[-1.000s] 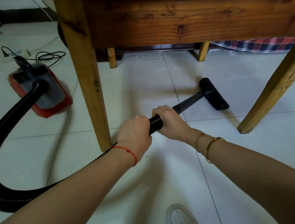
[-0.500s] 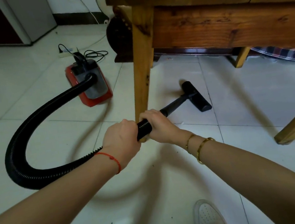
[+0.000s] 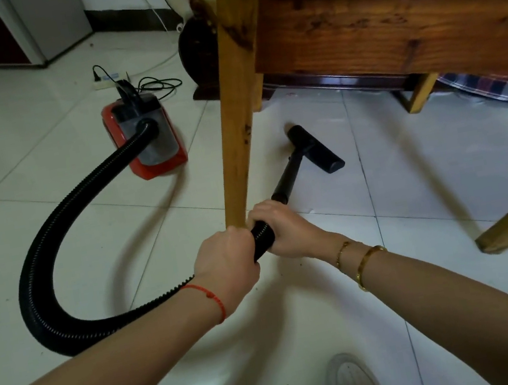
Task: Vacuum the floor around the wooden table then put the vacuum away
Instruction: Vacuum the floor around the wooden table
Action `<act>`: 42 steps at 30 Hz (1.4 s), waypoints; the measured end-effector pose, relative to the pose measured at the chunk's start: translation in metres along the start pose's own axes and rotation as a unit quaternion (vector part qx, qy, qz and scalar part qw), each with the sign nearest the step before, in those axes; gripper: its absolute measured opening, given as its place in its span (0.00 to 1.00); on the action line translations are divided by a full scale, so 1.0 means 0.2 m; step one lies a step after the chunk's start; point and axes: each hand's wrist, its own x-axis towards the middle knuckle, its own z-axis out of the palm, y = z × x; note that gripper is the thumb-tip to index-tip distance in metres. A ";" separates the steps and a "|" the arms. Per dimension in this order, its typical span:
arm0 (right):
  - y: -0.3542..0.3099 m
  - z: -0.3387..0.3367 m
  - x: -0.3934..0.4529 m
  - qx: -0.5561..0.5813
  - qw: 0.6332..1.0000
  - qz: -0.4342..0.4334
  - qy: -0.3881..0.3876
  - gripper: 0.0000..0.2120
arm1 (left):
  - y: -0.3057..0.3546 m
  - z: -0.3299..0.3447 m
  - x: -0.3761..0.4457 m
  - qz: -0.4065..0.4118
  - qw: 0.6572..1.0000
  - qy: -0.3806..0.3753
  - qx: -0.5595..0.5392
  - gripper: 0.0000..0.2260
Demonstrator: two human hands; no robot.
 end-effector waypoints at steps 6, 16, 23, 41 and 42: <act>0.27 -0.08 0.00 -0.028 0.999 -0.005 -0.016 0.10 | 0.17 0.09 0.23 -0.002 0.999 0.001 -0.040 0.07; 0.78 -0.27 0.12 -0.087 0.995 0.047 0.002 0.06 | 0.43 0.09 0.72 0.009 0.998 0.000 -0.056 0.09; 0.96 -0.41 0.10 -0.075 0.985 0.155 -0.017 0.08 | 0.61 0.12 0.95 0.022 0.998 0.016 -0.054 0.11; 0.66 -0.27 -0.07 -0.075 0.990 0.080 0.088 0.08 | 0.49 0.06 0.58 0.043 0.998 0.040 -0.027 0.10; 0.61 -0.25 -0.06 -0.065 0.991 0.076 0.084 0.08 | 0.45 0.05 0.54 0.040 0.998 0.042 -0.025 0.10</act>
